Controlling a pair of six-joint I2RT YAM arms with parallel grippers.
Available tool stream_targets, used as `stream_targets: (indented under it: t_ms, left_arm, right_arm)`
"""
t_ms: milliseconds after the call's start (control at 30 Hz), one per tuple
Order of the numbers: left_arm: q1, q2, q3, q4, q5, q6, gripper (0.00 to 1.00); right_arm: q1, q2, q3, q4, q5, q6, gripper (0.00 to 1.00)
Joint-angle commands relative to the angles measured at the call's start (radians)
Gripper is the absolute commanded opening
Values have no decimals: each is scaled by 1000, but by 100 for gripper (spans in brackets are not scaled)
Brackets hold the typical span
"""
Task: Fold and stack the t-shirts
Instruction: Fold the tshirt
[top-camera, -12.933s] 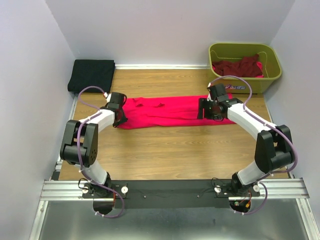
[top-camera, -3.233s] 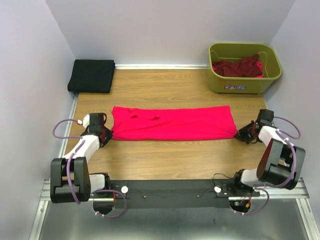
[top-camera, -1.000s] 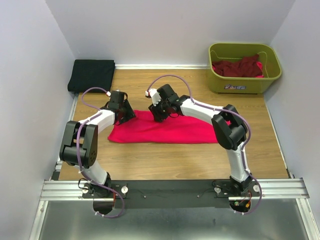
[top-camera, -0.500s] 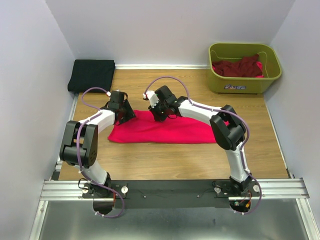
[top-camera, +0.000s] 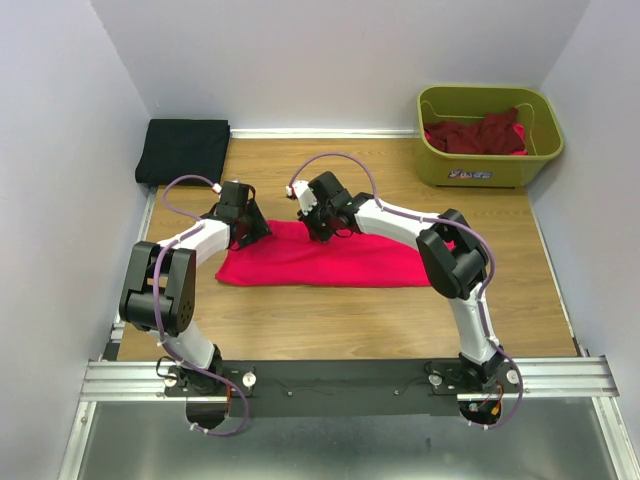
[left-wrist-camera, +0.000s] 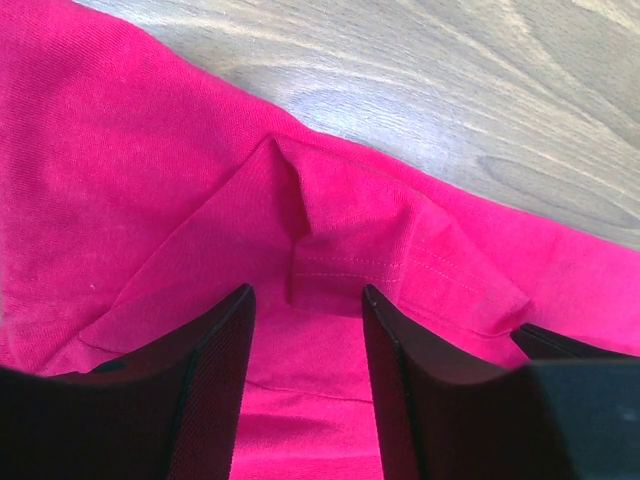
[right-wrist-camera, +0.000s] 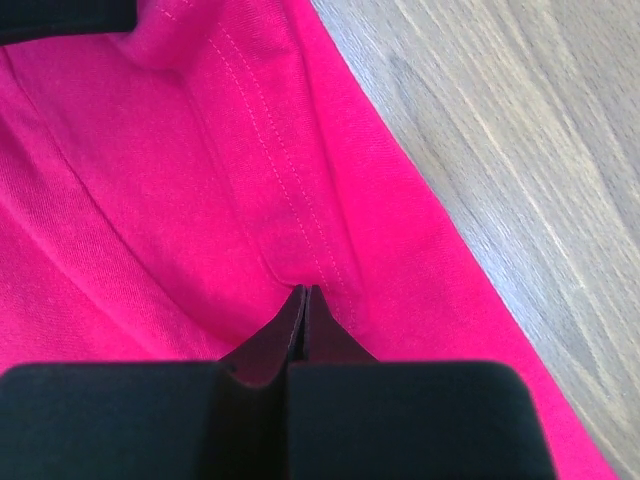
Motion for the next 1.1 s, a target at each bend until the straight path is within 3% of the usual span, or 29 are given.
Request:
stream_targets:
  t_ms: [0,467,733,833,1067]
  left_arm:
    - [-10,4,15,22,-27,-14,53]
    - [-30,47,39,10,-58,-23,39]
    - [-33,56,45,10,-88,-6,15]
    - [-33,58,53,2,-105,6,1]
    - [-30,41,119,-33,-196,72,0]
  right_arm:
    - [9,27,26,26,13,23,1]
    - [7,28,22,46,14,46,1]
    - [7,23,22,50,14,44,0]
    - [6,23,23,50,14,43,1]
    - [7,11,34,50,68,24,1]
